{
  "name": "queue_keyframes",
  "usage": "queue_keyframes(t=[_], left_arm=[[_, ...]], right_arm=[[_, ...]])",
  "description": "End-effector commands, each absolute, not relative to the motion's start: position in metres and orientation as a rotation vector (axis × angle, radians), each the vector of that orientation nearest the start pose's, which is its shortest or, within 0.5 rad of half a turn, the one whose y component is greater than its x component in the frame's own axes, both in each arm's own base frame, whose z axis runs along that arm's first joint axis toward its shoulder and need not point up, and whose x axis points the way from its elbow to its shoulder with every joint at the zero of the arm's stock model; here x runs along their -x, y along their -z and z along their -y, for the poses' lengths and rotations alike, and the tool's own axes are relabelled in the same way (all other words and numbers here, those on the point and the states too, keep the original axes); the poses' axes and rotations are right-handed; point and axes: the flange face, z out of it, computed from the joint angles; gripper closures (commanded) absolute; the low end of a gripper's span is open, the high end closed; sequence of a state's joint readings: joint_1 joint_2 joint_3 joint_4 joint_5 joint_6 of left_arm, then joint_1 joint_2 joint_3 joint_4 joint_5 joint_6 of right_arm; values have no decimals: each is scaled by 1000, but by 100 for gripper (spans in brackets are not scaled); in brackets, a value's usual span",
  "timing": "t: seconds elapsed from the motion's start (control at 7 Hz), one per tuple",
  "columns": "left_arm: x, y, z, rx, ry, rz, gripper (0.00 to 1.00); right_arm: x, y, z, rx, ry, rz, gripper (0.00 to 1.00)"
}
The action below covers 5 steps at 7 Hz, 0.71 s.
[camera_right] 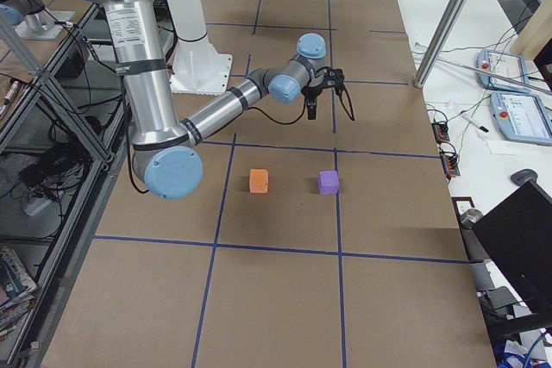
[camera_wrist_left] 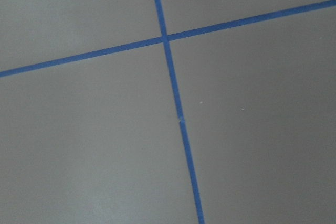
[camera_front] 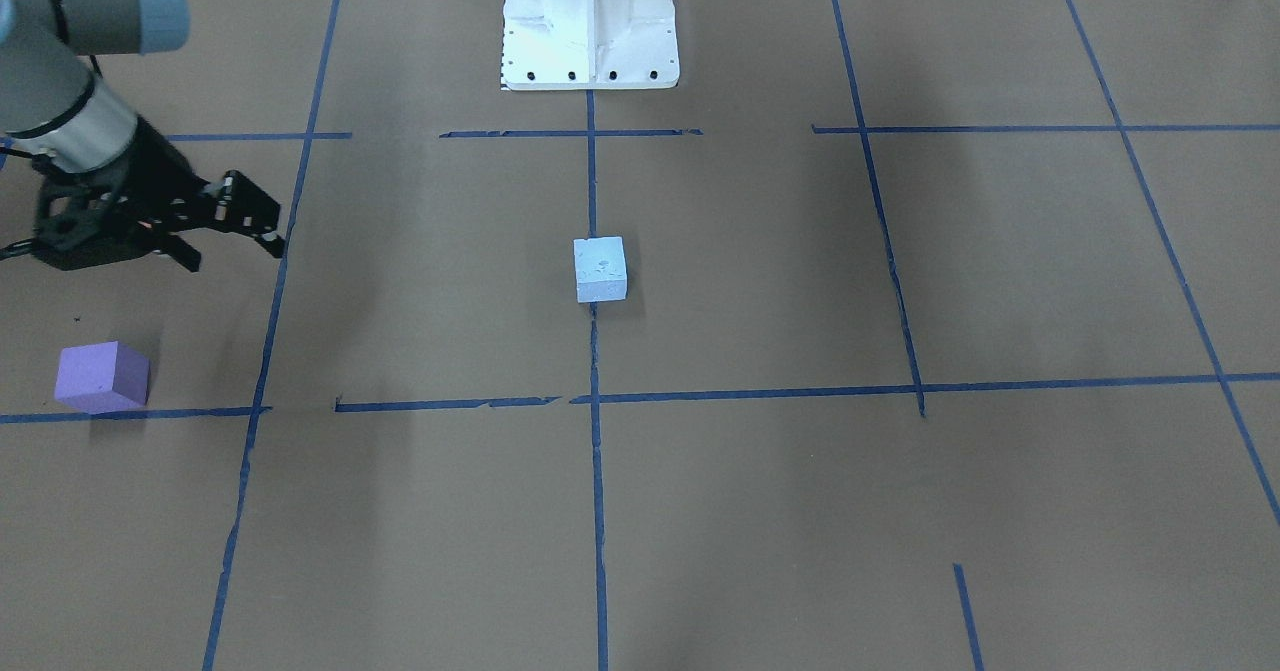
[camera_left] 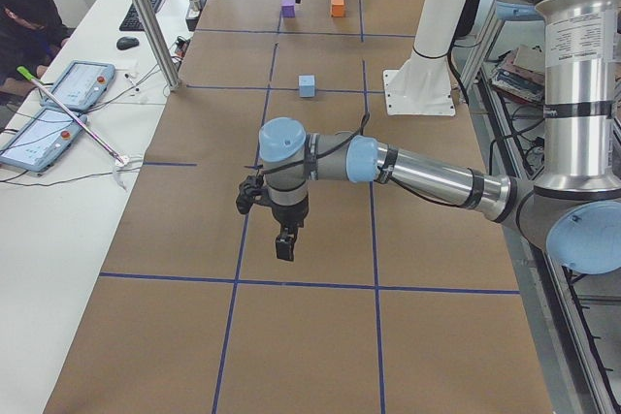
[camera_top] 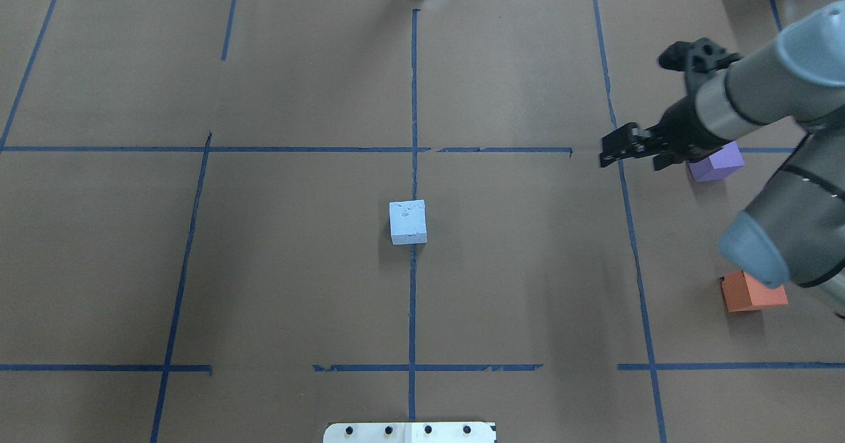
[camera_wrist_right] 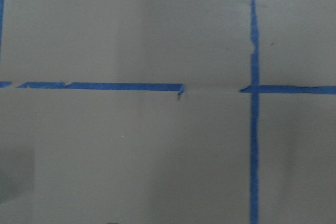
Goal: Place blue block between orange and purple blocks
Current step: 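Lower the right gripper onto the light blue cube and close it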
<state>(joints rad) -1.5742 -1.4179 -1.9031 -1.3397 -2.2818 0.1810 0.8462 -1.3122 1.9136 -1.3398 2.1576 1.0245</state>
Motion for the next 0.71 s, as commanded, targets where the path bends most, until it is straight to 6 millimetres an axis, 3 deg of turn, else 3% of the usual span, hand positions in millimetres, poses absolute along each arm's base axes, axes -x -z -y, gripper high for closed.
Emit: queue_keyframes(t=[0.0,0.14,0.29,0.57], left_arm=[[78,-612,399,-11,-118,-819,0],[78,-606,401,-10,-88,-818,0],[78,-602,401,-14,-84,-817,0],[78,-602,401,-14,-83,-817,0]], right_arm=[[437,-244,443,-89,-51,906,0],[486,-207,443,-113,-76,846,0],[529,-188,451,-94,-96,829,0],[586,-146,465,-74,-109,809,0]])
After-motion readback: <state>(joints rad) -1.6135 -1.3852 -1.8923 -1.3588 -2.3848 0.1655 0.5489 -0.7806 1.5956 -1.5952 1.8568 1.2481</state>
